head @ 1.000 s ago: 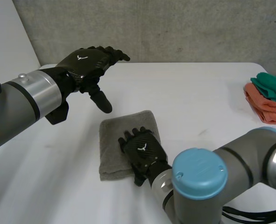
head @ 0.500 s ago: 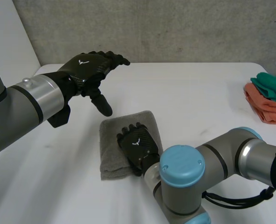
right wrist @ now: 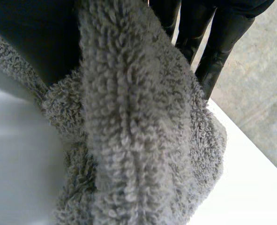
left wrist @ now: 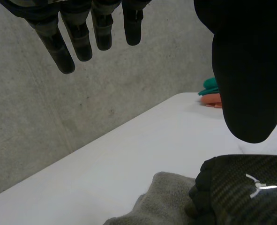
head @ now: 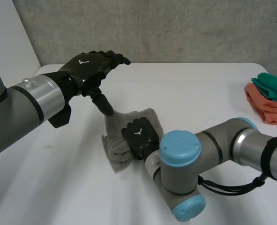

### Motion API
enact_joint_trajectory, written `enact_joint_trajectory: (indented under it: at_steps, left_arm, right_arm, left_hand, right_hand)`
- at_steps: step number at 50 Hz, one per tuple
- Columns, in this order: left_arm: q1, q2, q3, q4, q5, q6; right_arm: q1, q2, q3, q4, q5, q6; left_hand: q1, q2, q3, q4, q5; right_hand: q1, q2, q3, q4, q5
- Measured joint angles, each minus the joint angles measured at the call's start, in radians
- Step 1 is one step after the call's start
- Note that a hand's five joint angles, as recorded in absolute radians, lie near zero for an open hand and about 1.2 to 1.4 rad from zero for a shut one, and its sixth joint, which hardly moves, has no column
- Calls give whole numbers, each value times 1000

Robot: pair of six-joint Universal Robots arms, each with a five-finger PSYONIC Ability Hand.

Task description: Fold the laundry.

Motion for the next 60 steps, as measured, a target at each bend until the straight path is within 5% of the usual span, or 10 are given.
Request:
enact_joint_trajectory:
  at_steps: [11,19,27,34,49,60]
  left_arm:
    - [1,0,1,1,1,-5]
    - [2,0,0,1,1,-5]
    - [2,0,0,2,0,-5]
    - [4,0,0,2,0,-5]
    - [4,0,-11,20,-4,-11]
    - [4,0,-29,50,-2,-45]
  right_arm:
    - [-184,-55,37,135,-58,-10]
    - [-486,-153,125,157,-175,-122]
    - [-633,-165,108,150,-280,-251]
    - [-720,-124,-75,136,-407,-298]
    - [-887,16,-763,54,-423,-17]
    - [-1004,120,-754,87,-501,-25]
  left_hand:
    - [0,0,0,0,0]
    - [0,0,0,0,0]
    - [0,0,0,0,0]
    - [0,0,0,0,0]
    - [0,0,0,0,0]
    - [0,0,0,0,0]
  right_hand:
    - [0,0,0,0,0]
    - [16,0,8,0,2]
    - [16,0,12,1,9]
    - [16,0,12,6,9]
    - [16,0,20,15,19]
    - [15,0,25,15,22]
